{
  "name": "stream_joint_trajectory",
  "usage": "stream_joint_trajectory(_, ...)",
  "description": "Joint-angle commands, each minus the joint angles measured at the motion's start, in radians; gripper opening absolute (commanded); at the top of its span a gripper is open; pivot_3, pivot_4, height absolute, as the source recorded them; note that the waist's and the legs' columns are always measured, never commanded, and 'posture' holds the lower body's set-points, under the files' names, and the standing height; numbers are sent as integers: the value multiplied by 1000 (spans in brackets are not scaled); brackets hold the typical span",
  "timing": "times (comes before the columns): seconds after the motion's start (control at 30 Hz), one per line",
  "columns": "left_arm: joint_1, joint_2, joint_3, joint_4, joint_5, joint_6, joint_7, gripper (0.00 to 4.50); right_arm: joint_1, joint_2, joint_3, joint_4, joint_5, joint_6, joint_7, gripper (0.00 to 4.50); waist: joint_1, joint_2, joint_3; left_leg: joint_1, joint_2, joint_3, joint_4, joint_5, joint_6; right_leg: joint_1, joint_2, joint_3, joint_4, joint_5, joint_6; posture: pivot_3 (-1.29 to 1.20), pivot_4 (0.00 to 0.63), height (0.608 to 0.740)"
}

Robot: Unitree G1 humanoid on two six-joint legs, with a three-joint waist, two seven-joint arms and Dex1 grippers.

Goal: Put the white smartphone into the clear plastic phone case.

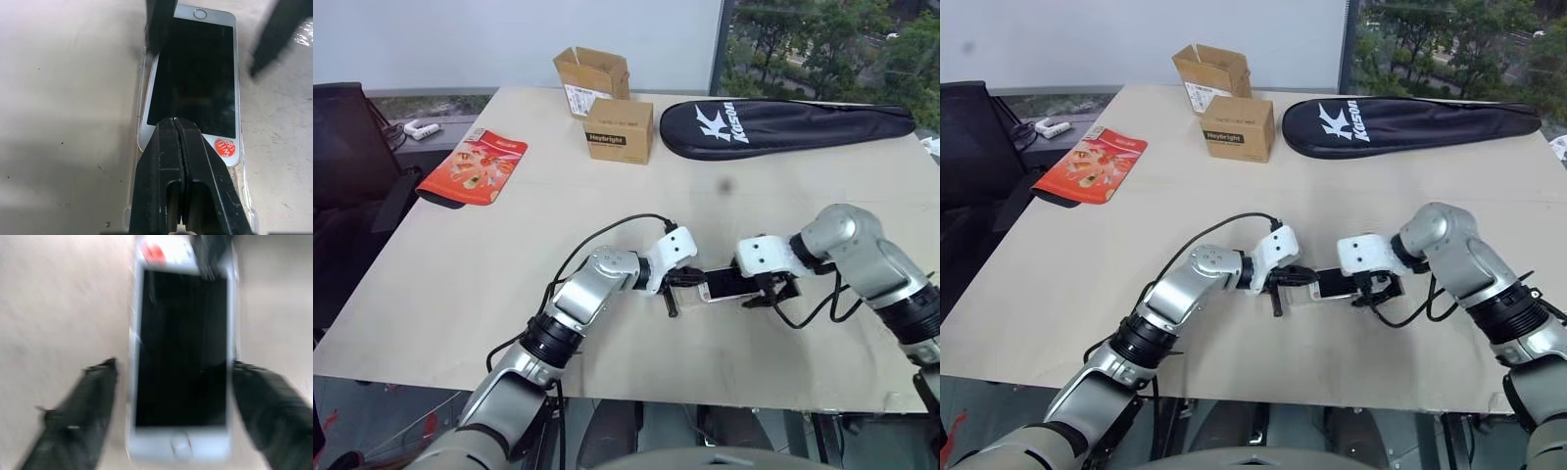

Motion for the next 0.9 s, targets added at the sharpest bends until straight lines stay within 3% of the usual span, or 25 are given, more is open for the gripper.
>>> stream_joint_trajectory(0.03, 57, 19, -72, 93, 59, 75, 9, 0, -26, 0, -54, 0, 33, -14, -24, 4486, 0, 0, 0, 0, 0, 0, 0, 0, 0, 0, 0, 0, 0, 0, 0, 0, 150, 732)
stream_joint_trajectory(0.3, 67, 27, -57, 76, 57, 69, 18, 0, -58, -65, -176, 40, 138, 32, -26, 4486, 2, 0, 0, 0, 0, 0, 0, 0, 0, 0, -1, 1, 0, 0, 0, 0, 150, 732)
stream_joint_trajectory(0.43, 85, 2, 44, -45, -40, 54, 13, 0, -41, -141, -202, 98, 123, 17, -37, 4486, -1, 0, 0, 0, 1, 1, 0, 0, 0, 0, -2, 1, -1, 0, 0, 0, 150, 732)
stream_joint_trajectory(0.53, 107, -3, 165, -194, -172, 90, -12, 0, -20, -170, -215, 95, 141, 32, -44, 3716, -5, 2, 4, -2, 2, 3, -2, 0, 0, -3, -4, 2, -1, 0, 0, 0, 150, 732)
stream_joint_trajectory(0.67, 122, 78, 374, -370, -425, 274, -66, 0, 33, -201, -237, 50, 153, 71, -60, 1935, -9, 2, 6, -11, 3, 3, -4, 0, 0, -14, -3, 2, 1, 2, 3, 0, 150, 732)
stream_joint_trajectory(0.73, 135, 139, 409, -384, -455, 313, -73, 0, 50, -212, -240, 47, 146, 75, -77, 1197, -15, 3, 6, -18, 3, 1, -4, 0, 0, -21, -3, 1, 2, 2, 4, 0, 150, 732)
stream_joint_trajectory(0.8, 161, 204, 389, -366, -429, 311, -80, 0, 64, -227, -229, 51, 131, 67, -88, 142, -18, 6, 8, -18, 2, 2, -4, 0, 0, -21, -3, 1, 1, 2, 4, 0, 150, 732)
stream_joint_trajectory(0.9, 195, 281, 315, -322, -362, 299, -89, 0, 78, -237, -205, 57, 105, 53, -104, 54, -21, 6, 9, -18, 0, 4, -5, 0, 0, -21, -3, 2, -1, 2, 4, 0, 150, 732)
